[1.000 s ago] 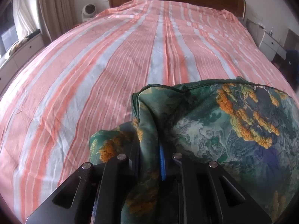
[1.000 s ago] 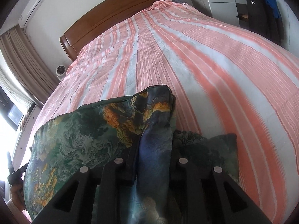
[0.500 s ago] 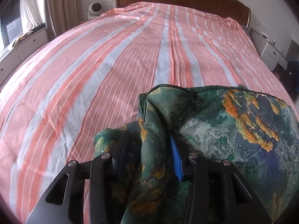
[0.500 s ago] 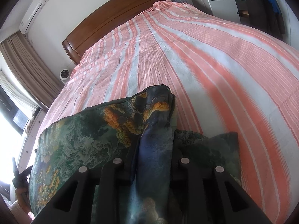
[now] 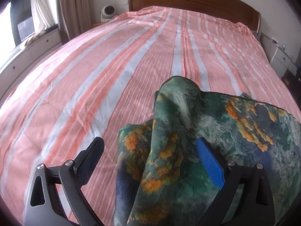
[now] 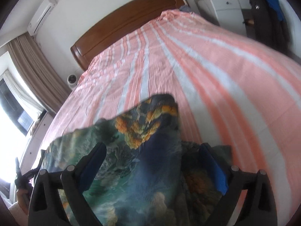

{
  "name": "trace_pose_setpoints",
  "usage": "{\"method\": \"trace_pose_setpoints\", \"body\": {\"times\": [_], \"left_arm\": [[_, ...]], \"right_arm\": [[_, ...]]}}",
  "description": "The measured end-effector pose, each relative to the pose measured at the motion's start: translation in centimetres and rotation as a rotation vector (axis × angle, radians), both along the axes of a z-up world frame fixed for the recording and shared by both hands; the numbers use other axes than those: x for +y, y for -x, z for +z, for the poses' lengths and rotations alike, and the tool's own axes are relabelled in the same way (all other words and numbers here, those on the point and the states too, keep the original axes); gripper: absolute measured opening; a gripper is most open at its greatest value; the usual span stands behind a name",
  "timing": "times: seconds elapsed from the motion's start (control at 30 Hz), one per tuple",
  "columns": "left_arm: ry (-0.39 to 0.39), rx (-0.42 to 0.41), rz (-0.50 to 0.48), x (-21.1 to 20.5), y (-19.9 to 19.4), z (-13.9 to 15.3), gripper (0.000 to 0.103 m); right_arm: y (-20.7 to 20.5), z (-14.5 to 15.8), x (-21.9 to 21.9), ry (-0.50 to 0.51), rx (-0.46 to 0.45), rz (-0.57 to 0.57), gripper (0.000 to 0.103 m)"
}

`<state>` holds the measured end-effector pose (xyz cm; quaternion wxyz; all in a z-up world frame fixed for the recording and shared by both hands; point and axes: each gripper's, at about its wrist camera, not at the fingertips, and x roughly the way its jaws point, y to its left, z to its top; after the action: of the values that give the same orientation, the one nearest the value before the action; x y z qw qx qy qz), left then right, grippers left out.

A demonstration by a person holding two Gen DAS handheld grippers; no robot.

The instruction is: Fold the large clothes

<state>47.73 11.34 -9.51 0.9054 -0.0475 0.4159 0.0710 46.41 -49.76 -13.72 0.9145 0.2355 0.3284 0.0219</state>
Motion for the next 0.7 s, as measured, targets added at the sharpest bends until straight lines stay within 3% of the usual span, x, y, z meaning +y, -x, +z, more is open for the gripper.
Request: {"method": "trace_pose_setpoints", "body": {"times": [0.17, 0.27, 0.37, 0.5, 0.7], "left_arm": [[-0.082, -0.121, -0.078, -3.9, 4.7, 5.3, 0.098], [-0.046, -0.167, -0.163, -8.0, 6.9, 8.6, 0.099], [-0.011, -0.178, -0.275, -13.1, 7.2, 10.2, 0.1], [-0.013, -0.14, -0.383, -19.3, 6.1, 9.5, 0.1], [-0.1, -0.001, -0.441, -24.3, 5.9, 3.7, 0.099]], "right_arm": [[4.3, 5.1, -0.4, 0.086, -0.093, -0.08, 0.1], [7.1, 7.1, 0.7, 0.096, -0.128, -0.057, 0.101], [10.1, 6.8, 3.3, 0.099, -0.107, 0.007, 0.101], [14.0, 4.9, 6.9, 0.159, -0.075, 0.078, 0.101], [16.4, 1.1, 9.2, 0.263, -0.009, 0.133, 0.101]]}}
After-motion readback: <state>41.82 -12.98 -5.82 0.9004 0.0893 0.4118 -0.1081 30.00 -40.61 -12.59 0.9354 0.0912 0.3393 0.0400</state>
